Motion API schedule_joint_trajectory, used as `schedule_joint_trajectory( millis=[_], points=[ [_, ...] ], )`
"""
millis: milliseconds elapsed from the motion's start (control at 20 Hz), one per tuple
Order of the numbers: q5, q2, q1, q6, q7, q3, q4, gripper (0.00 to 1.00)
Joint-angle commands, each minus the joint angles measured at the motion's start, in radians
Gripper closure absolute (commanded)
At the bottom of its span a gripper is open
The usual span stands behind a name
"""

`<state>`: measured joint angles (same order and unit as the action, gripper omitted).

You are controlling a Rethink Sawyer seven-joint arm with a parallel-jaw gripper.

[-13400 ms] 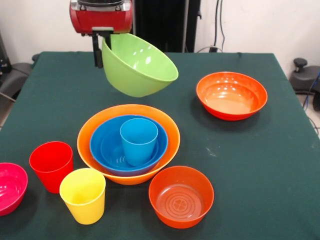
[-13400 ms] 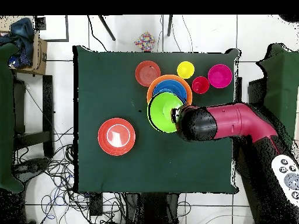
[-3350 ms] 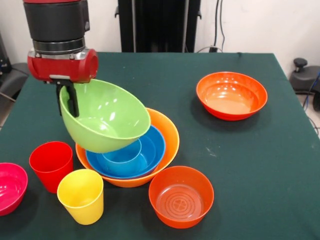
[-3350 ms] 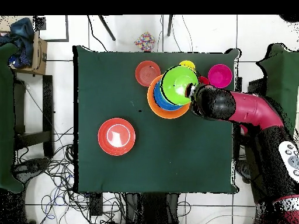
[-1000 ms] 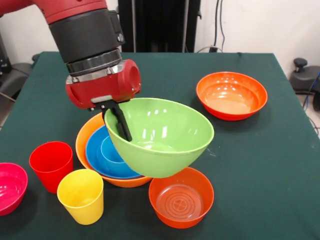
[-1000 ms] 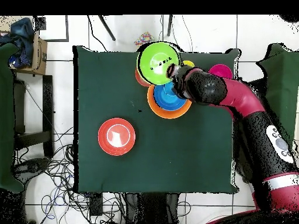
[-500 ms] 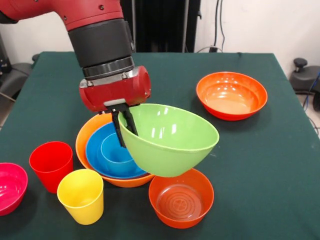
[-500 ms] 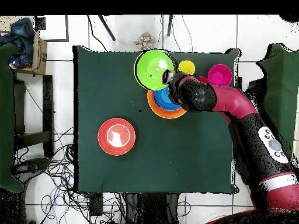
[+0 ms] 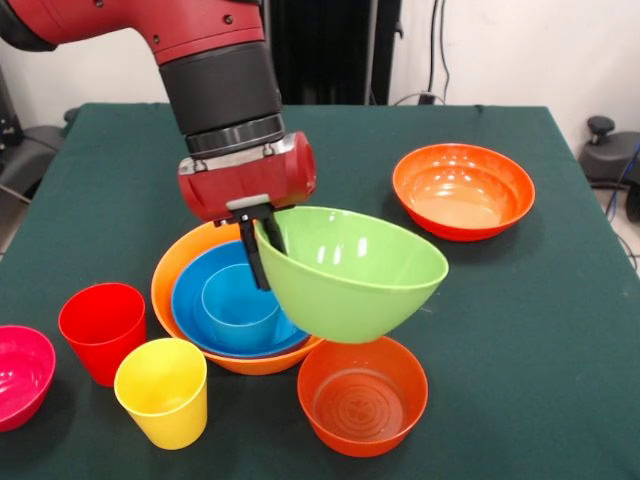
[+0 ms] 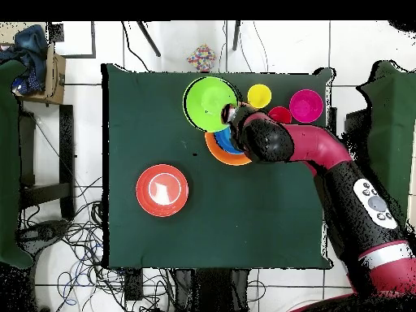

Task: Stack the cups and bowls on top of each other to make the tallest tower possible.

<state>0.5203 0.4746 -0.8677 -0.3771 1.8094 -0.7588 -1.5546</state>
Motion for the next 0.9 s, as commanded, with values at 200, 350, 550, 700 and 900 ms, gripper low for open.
schedule_joint_trajectory(
  millis=[200, 350, 550, 700, 900],
  points=[
    [-0.001, -0.003, -0.063, -0.146, -0.177, -0.096, -0.119, 1.00],
    [-0.005, -0.013, -0.080, -0.185, -0.197, -0.111, -0.132, 1.00],
    [-0.004, -0.031, -0.103, -0.248, -0.232, -0.130, -0.146, 1.00],
    [0.006, -0.050, -0.118, -0.290, -0.259, -0.137, -0.150, 1.00],
    [0.033, -0.089, -0.129, -0.348, -0.307, -0.131, -0.138, 1.00]
  ],
)
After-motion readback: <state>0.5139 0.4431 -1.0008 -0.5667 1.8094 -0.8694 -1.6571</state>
